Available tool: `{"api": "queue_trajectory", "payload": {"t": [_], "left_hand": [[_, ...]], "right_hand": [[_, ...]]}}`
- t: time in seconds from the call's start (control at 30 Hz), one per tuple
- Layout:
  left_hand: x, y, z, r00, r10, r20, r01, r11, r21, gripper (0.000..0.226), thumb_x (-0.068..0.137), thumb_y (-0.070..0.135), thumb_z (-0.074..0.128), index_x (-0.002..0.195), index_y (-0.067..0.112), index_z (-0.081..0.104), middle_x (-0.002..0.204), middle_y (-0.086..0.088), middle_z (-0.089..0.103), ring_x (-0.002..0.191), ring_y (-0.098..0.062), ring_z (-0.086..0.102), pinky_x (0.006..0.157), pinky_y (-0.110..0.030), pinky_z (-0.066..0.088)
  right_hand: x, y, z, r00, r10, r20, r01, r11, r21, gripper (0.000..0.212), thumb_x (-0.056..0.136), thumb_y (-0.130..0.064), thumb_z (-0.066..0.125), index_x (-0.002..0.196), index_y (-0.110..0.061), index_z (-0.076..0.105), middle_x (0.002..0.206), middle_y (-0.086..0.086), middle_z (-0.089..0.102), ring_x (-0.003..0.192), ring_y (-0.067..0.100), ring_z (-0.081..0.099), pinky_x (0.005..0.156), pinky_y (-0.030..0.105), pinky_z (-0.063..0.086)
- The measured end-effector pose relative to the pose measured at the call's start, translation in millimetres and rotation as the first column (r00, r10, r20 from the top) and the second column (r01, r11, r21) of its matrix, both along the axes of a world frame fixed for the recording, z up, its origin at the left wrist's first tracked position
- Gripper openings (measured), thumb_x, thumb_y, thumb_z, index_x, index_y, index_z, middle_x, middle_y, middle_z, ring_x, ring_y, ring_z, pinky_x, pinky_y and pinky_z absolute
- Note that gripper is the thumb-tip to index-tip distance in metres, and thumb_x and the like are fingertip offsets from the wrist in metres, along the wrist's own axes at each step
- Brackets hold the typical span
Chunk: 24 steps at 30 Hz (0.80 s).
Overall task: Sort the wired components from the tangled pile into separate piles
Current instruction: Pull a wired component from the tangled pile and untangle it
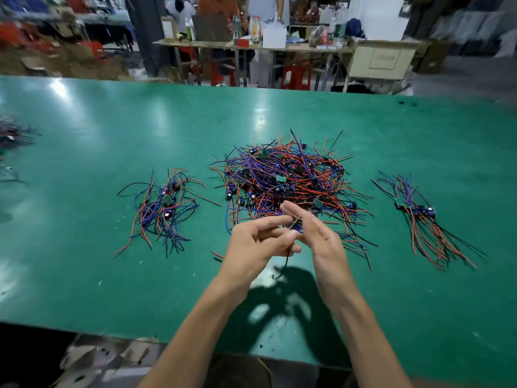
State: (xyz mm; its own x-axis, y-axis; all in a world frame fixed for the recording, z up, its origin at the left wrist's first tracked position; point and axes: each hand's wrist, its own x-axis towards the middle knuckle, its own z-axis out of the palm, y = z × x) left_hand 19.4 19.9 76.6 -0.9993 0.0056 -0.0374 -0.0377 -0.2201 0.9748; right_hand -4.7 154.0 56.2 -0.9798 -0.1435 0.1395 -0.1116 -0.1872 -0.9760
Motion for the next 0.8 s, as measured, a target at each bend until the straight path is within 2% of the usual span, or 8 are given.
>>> {"api": "queue_trajectory", "payload": {"t": [0.13,0.23,0.3,0.37,0.53,0.6,0.7,0.8], "left_hand": [[-5,-19,-1,0.999,0.044,0.018,-0.044,0.999,-0.024,0.02,0.092,0.003,0.068,0.109,0.009,0.074,0.09,-0.01,0.078,0.068,-0.013,0.068,0.073,-0.022,0.058],[-26,-51,0,0.969,0.234,-0.083,-0.247,0.944,-0.218,0.02,0.092,0.0,0.068,0.11,0.006,0.074,0.084,-0.009,0.077,0.064,-0.011,0.07,0.068,-0.018,0.057],[-44,-81,3,0.899,0.375,-0.227,-0.438,0.752,-0.492,0.023,0.093,0.001,0.066,0.115,0.003,0.073,0.088,-0.012,0.076,0.067,-0.013,0.071,0.072,-0.017,0.057],[-58,-114,2,0.829,0.41,-0.381,-0.548,0.452,-0.704,0.028,0.094,0.003,0.062,0.121,0.002,0.07,0.106,-0.018,0.074,0.09,-0.025,0.072,0.092,-0.029,0.053],[-68,-142,-23,0.886,0.451,-0.11,-0.116,-0.016,-0.993,0.051,0.093,0.034,0.067,0.139,0.016,0.053,0.137,-0.027,0.044,0.132,-0.04,0.036,0.109,-0.048,0.03],[-60,-124,-33,0.909,0.387,-0.157,-0.181,0.028,-0.983,0.04,0.093,0.036,0.067,0.128,0.018,0.062,0.134,-0.02,0.048,0.13,-0.036,0.037,0.106,-0.047,0.03],[-41,-77,-46,0.937,0.162,-0.308,-0.343,0.282,-0.896,0.02,0.094,0.039,0.066,0.098,0.02,0.069,0.103,-0.004,0.06,0.107,-0.026,0.052,0.091,-0.04,0.041],[-42,-37,-63,0.949,0.003,-0.315,-0.309,0.203,-0.929,0.031,0.092,0.054,0.06,0.105,0.027,0.068,0.103,0.003,0.056,0.104,-0.018,0.049,0.086,-0.036,0.038]], "right_hand": [[-1,11,-12,0.996,-0.075,0.048,0.072,0.996,0.059,0.048,0.104,-0.058,0.033,0.136,-0.036,0.061,0.131,-0.016,0.068,0.124,0.001,0.06,0.104,0.031,0.043],[-3,21,-31,0.969,-0.247,0.017,0.237,0.947,0.217,0.026,0.106,-0.038,0.047,0.122,-0.038,0.067,0.12,-0.018,0.071,0.114,0.0,0.063,0.106,0.036,0.048],[-2,29,-47,0.958,-0.287,0.01,0.265,0.897,0.353,0.024,0.104,-0.024,0.055,0.12,-0.036,0.068,0.12,-0.016,0.07,0.113,0.003,0.064,0.108,0.042,0.049],[1,33,-57,0.955,-0.297,-0.013,0.271,0.848,0.455,0.028,0.101,-0.017,0.059,0.119,-0.036,0.067,0.119,-0.015,0.07,0.11,0.005,0.065,0.106,0.043,0.05],[2,33,-61,0.95,-0.31,-0.03,0.283,0.821,0.496,0.028,0.097,-0.016,0.063,0.114,-0.036,0.072,0.111,-0.019,0.072,0.102,0.003,0.067,0.1,0.037,0.052],[3,33,-62,0.95,-0.31,-0.035,0.285,0.816,0.502,0.027,0.097,-0.015,0.063,0.112,-0.035,0.073,0.11,-0.017,0.072,0.101,0.004,0.068,0.099,0.035,0.053],[3,34,-63,0.951,-0.305,-0.04,0.284,0.822,0.494,0.025,0.097,-0.015,0.062,0.106,-0.034,0.074,0.108,-0.015,0.073,0.094,-0.005,0.07,0.093,0.029,0.054],[3,35,-66,0.954,-0.289,-0.076,0.283,0.793,0.54,0.023,0.097,-0.017,0.062,0.102,-0.036,0.075,0.106,-0.017,0.073,0.095,-0.008,0.066,0.088,0.022,0.05]]}}
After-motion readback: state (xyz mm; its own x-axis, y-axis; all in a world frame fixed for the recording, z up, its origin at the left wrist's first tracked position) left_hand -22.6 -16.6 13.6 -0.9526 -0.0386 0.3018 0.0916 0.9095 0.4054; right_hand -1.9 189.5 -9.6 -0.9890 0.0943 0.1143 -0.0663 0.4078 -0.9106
